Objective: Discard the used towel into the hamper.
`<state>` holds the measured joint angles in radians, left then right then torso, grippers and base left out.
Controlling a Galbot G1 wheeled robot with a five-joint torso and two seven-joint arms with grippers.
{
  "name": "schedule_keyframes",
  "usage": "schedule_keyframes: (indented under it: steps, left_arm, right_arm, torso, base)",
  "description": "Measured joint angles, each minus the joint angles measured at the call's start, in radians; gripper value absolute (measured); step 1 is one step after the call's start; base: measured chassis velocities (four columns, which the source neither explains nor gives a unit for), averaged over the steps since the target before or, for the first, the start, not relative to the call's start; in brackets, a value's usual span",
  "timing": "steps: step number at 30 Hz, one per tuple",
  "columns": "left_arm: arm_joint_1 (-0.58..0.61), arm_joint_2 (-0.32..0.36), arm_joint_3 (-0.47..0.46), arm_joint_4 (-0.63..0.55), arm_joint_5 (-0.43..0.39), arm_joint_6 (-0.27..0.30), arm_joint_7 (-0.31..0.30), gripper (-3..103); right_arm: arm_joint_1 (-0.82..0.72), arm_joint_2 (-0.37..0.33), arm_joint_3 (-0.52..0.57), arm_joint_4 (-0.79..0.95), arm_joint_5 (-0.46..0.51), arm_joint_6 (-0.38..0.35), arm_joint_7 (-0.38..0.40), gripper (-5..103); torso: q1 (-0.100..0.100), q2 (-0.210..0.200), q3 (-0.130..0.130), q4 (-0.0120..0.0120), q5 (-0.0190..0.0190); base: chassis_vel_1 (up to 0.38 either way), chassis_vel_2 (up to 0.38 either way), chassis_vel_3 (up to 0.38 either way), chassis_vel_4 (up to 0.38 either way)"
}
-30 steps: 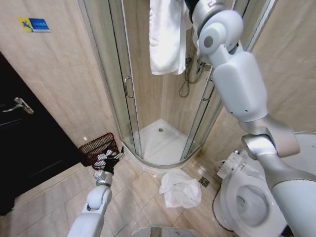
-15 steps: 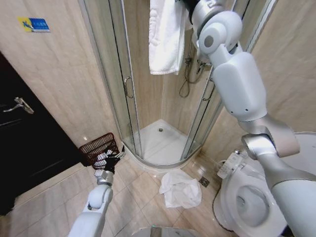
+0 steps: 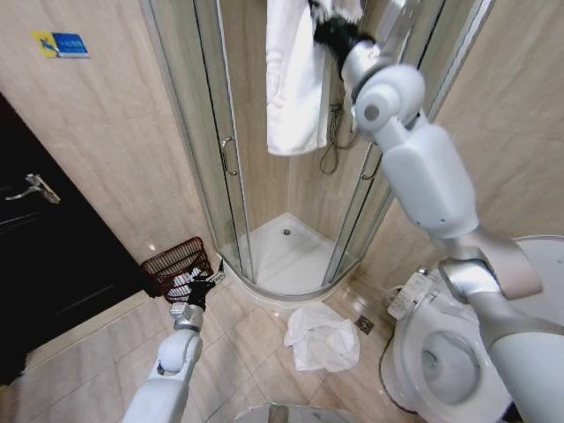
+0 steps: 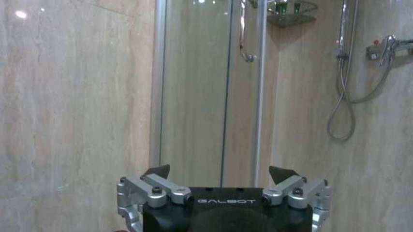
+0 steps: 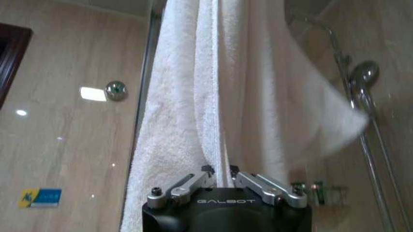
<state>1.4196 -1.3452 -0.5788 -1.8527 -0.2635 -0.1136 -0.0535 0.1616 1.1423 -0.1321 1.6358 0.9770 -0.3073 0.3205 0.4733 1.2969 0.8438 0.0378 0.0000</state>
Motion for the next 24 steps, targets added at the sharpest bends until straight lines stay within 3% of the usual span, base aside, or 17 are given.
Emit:
schedule_keyframes:
  steps: [24]
  left_arm:
    - [-0.002, 0.001, 0.004, 0.009, 0.005, -0.003, 0.002, 100]
  right_arm:
    - [-0.294, -0.054, 0.016, 0.090, -0.036, 0.028, -0.008, 7]
  torso:
    - [0.000, 0.000, 0.000, 0.0000, 0.0001]
  base:
    - [0.000, 0.000, 0.000, 0.000]
